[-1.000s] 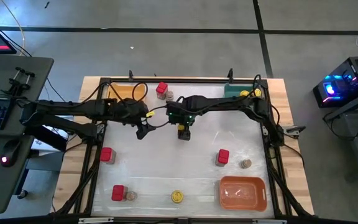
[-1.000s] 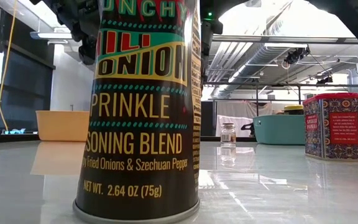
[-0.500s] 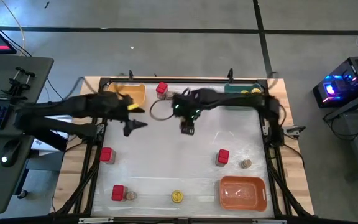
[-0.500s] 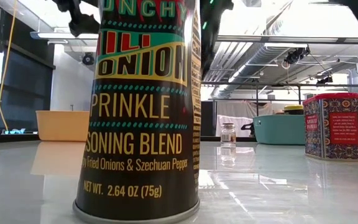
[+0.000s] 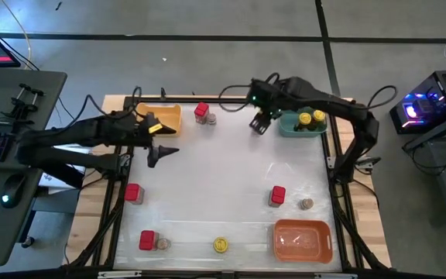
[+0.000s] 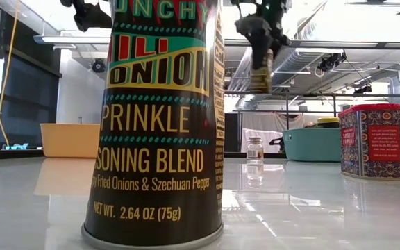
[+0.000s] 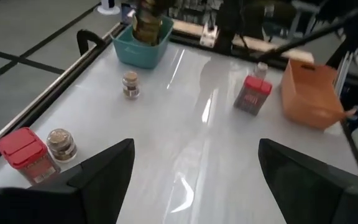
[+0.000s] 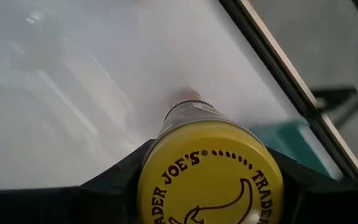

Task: Sort spices by type
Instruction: Put the left yellow seasoning bottle into the green bin, then put the yellow seasoning bottle into the green bin

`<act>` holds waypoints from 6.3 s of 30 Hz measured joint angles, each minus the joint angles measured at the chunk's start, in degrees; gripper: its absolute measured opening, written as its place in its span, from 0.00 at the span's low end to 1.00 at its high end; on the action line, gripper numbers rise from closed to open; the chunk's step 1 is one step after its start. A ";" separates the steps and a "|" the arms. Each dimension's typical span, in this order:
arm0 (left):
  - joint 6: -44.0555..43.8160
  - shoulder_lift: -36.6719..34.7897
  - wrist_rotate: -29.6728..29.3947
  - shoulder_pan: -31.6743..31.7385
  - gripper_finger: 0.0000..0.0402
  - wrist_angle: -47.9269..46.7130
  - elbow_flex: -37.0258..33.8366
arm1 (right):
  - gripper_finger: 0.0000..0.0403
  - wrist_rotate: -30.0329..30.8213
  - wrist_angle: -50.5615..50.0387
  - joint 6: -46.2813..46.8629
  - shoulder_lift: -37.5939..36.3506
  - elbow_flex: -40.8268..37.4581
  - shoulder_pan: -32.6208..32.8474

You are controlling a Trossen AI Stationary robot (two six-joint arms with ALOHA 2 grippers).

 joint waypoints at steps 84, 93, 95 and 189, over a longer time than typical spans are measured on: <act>-4.06 7.88 -11.06 10.45 0.82 17.79 -0.09 | 0.71 2.70 10.75 -47.33 -4.81 -33.35 -24.96; -2.66 7.88 -9.39 10.45 0.82 17.79 -0.09 | 0.71 0.76 9.65 -44.05 -8.68 -33.35 -25.52; -2.59 7.88 -9.07 10.43 0.82 17.79 -0.09 | 0.71 0.58 9.62 -44.06 -9.73 -33.35 -25.50; -25.15 16.01 -18.04 -30.69 0.82 6.85 -0.09 | 0.71 -22.12 22.93 -32.48 33.68 22.07 47.26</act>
